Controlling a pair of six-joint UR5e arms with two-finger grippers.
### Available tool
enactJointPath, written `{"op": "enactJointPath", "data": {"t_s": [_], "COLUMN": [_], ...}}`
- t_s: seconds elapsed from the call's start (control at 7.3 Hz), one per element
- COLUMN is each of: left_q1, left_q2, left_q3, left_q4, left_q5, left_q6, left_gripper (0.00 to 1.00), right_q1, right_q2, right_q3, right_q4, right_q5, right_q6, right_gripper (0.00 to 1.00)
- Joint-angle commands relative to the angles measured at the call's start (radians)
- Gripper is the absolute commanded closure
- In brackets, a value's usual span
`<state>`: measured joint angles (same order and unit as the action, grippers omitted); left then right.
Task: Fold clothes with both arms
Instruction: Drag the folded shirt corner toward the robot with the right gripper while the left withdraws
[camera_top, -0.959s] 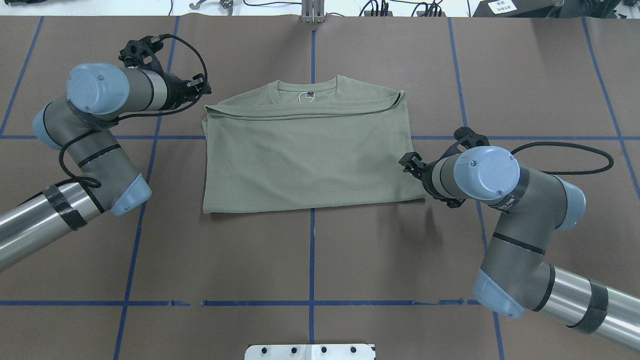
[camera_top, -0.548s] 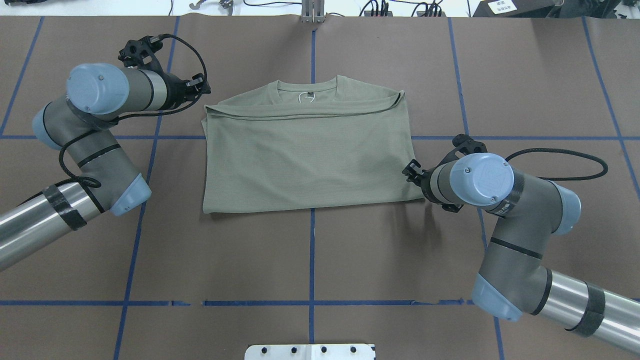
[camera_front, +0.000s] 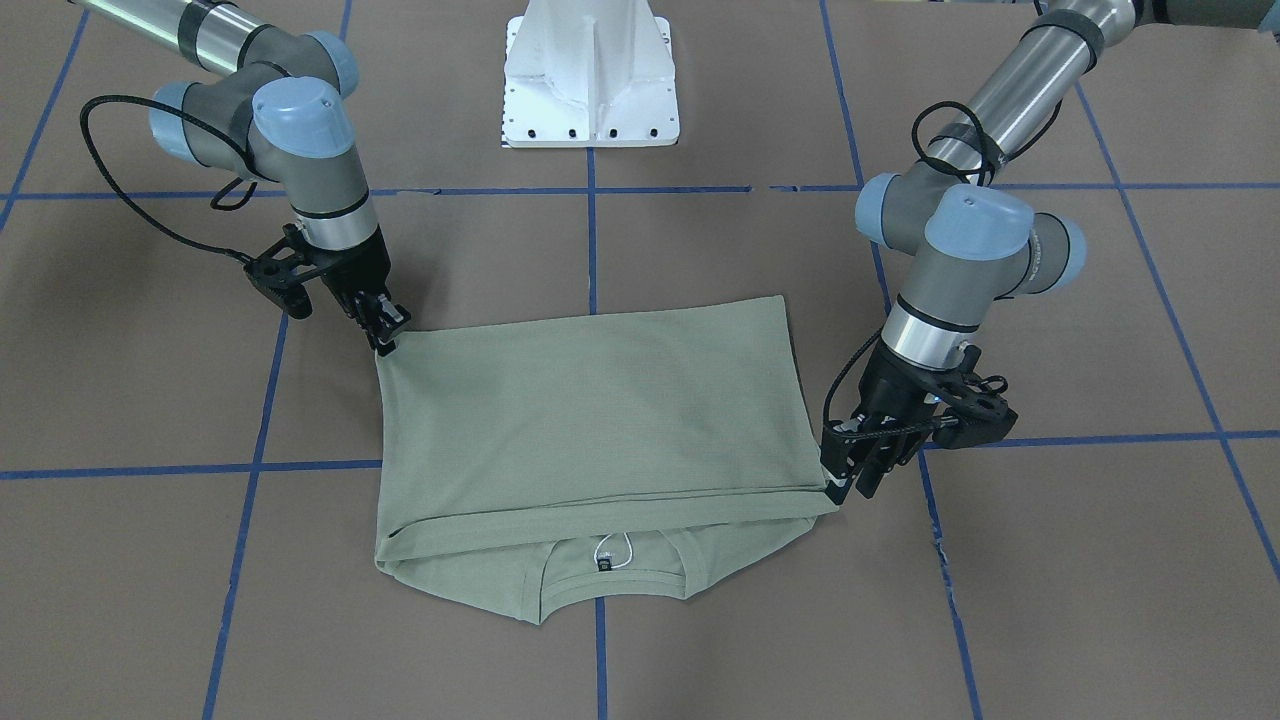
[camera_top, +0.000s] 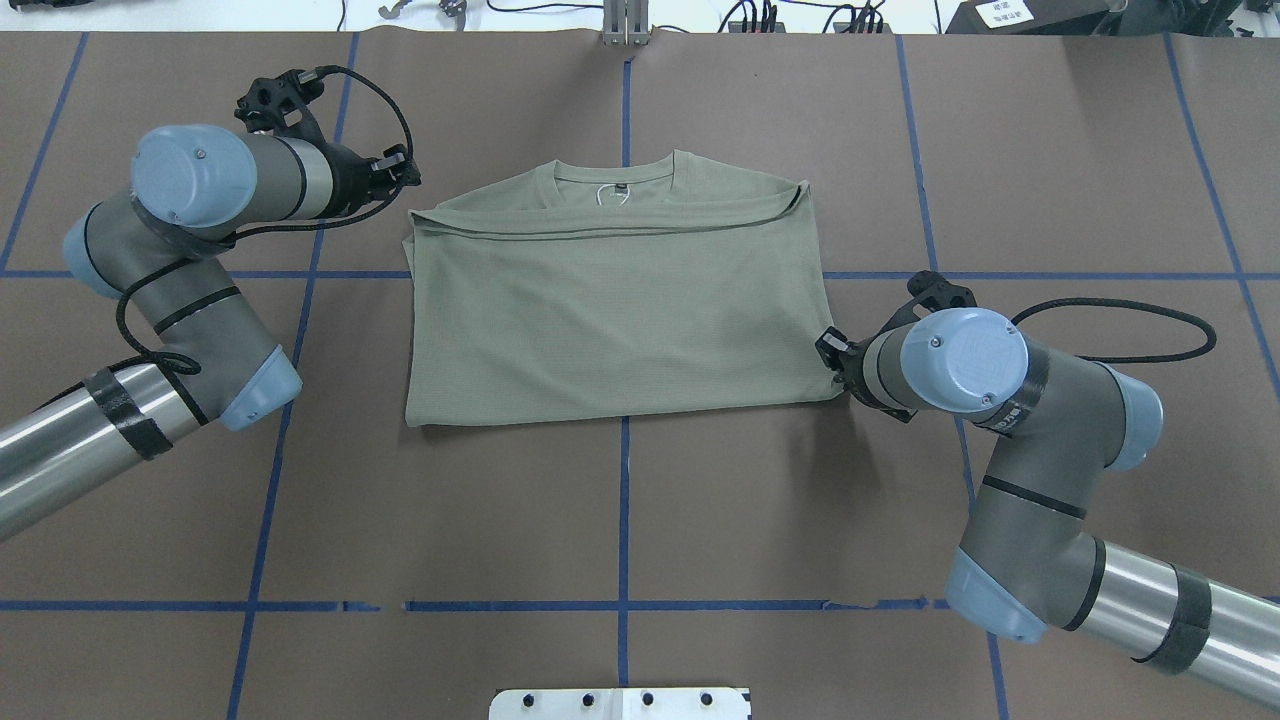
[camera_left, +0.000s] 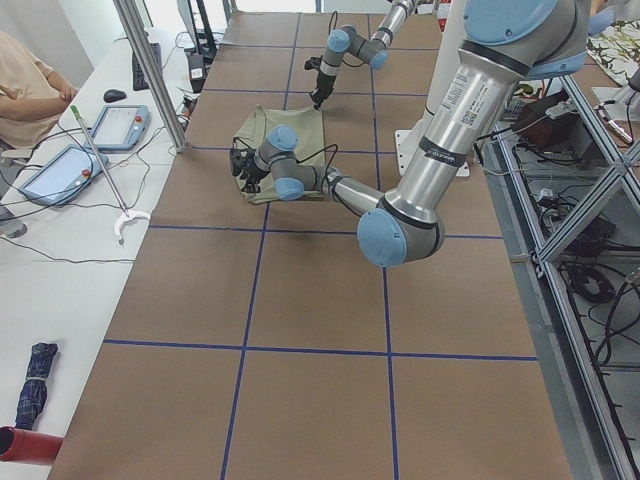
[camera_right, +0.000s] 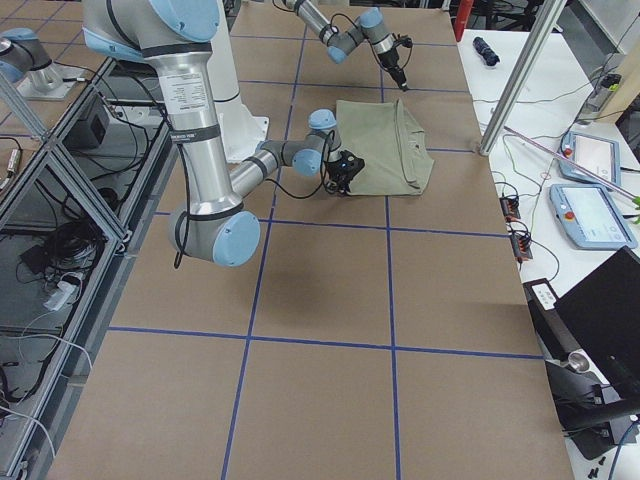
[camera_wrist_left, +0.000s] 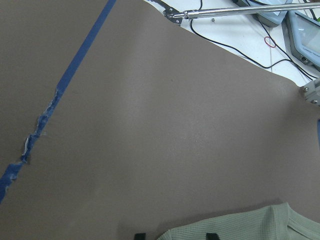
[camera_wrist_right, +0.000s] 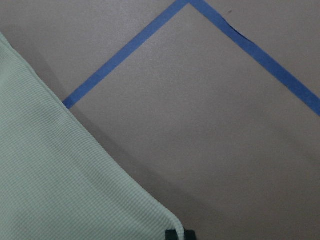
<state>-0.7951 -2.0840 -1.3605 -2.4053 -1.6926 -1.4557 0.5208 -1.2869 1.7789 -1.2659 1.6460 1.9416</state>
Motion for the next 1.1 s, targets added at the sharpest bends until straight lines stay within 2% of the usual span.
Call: {"op": "enactJointPath", "data": {"t_s": [0.0,0.14,0.27,0.41,0.55,0.68,0.82,0.96], "left_q1": [-0.001,-0.003,-0.004,-0.004,-0.004,-0.001,-0.004,-0.003], "left_q2": [-0.001,0.001,0.001,0.002,0.002,0.046,0.077,0.137], "left_q3": [-0.002,-0.014,-0.02,-0.063,-0.116,-0.209,-0.262,-0.332], "left_q4": [0.0,0.002,0.002,0.005,0.012,0.018,0.015,0.014], "left_q5": [-0.001,-0.001,-0.006,-0.01,-0.013,-0.08,-0.202,-0.228], "left_q6": [-0.003,-0.003,-0.005,-0.009,-0.012,-0.05,-0.083,-0.119], "left_gripper": [0.5,0.5,0.5,0.5,0.5,0.5,0.5,0.5], "right_q1": [0.004,0.001,-0.016,-0.089,-0.166,-0.251,-0.31,-0.355], "right_q2": [-0.014,-0.046,-0.099,-0.167,-0.169,-0.17,-0.17,-0.175], "right_q3": [0.057,0.078,0.185,0.343,0.443,0.52,0.583,0.63], "right_q4": [-0.004,-0.003,-0.026,-0.114,-0.232,-0.335,-0.393,-0.444], "right_q5": [0.005,0.006,0.023,0.026,0.026,0.029,0.038,0.075], "right_q6": [0.0,0.003,0.014,0.049,0.089,0.108,0.108,0.108], "right_gripper": [1.0,1.0,1.0,1.0,1.0,1.0,1.0,1.0]}}
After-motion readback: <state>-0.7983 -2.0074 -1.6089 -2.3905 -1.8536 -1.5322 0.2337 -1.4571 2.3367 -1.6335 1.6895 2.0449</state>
